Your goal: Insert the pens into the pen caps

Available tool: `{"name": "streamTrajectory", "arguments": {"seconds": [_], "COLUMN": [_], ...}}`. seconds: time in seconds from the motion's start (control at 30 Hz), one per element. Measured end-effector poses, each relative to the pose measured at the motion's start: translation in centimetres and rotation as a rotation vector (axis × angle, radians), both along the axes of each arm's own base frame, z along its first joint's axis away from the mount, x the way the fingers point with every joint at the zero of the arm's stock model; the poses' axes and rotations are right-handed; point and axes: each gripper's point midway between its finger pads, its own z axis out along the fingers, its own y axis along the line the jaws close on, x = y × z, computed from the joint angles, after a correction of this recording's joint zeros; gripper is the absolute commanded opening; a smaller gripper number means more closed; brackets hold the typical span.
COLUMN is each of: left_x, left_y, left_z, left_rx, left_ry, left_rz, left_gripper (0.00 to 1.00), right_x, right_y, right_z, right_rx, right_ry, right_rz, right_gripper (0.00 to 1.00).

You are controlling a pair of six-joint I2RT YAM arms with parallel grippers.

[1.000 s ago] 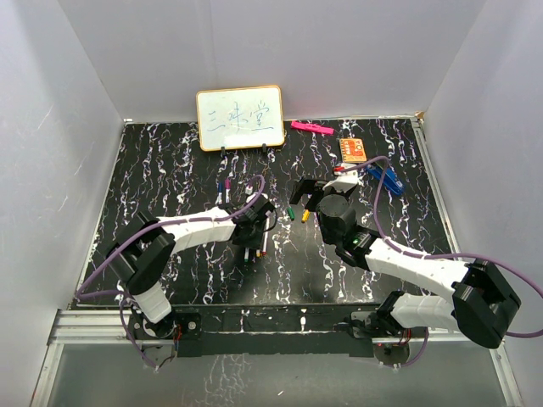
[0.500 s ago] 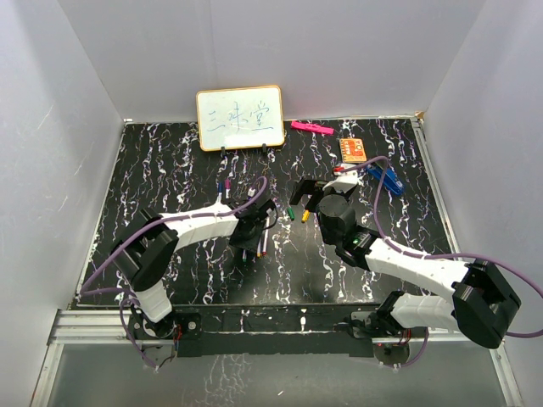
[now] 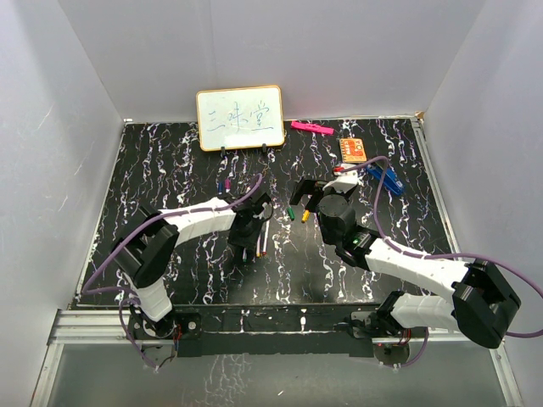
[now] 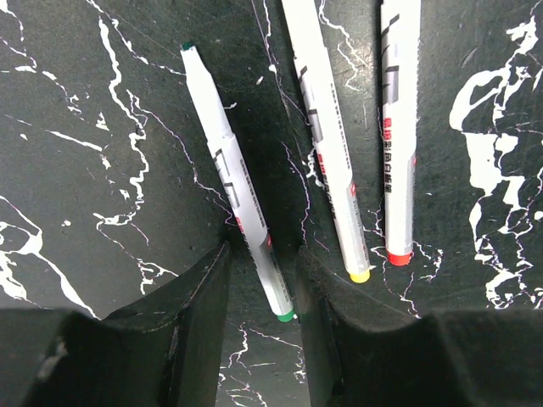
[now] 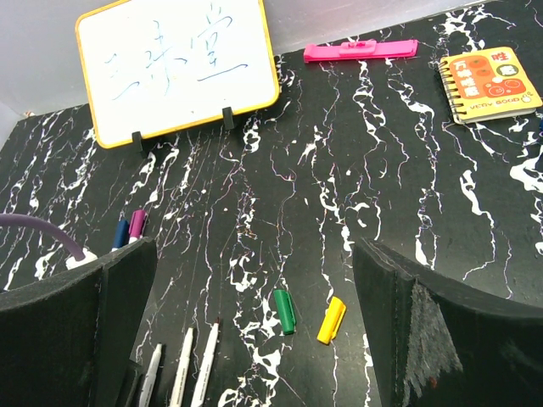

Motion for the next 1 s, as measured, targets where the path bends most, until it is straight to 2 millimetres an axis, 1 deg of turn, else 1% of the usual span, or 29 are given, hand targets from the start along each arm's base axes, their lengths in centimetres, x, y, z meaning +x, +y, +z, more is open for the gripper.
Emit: {"name": "streamTrajectory", "arguments": {"seconds": [0.37,0.5,0.73,0.87,1.0], "left_x": [0.3,0.7,1.3,1.4,1.5], "left_y": [-0.1,-0.3,-0.5,-0.4,-0.1], "left_z": [-0.1,-0.1,-0.2,-0.2,-0.3], "left_rx": [0.006,0.005,-0.003,-0.008,-0.016], "left_ry": [0.031,0.033,0.031,0.03,0.022], "left_rz": [-0.004,0.001,0.01,0.017,0.026], "left_gripper": [0.3,0.3,0.27,0.19,0.04], "right_x": [0.0,0.0,0.0,0.0,-0.2], "right_y": [0.1,0.1,0.1,-0.1,-0.5], "right_z": [-0.5,-0.5,-0.5,-0.7,-1.3], "right_rx": [-0.007,-0.002,0.003,0.001,-0.011], "right_ry": [0.012,0.012,0.014,0.017,0.03], "right_rz": [0.0,-0.001,-0.002,-0.007,-0.018], "right_gripper": [0.98,0.98,0.98,0.98,0.98]}}
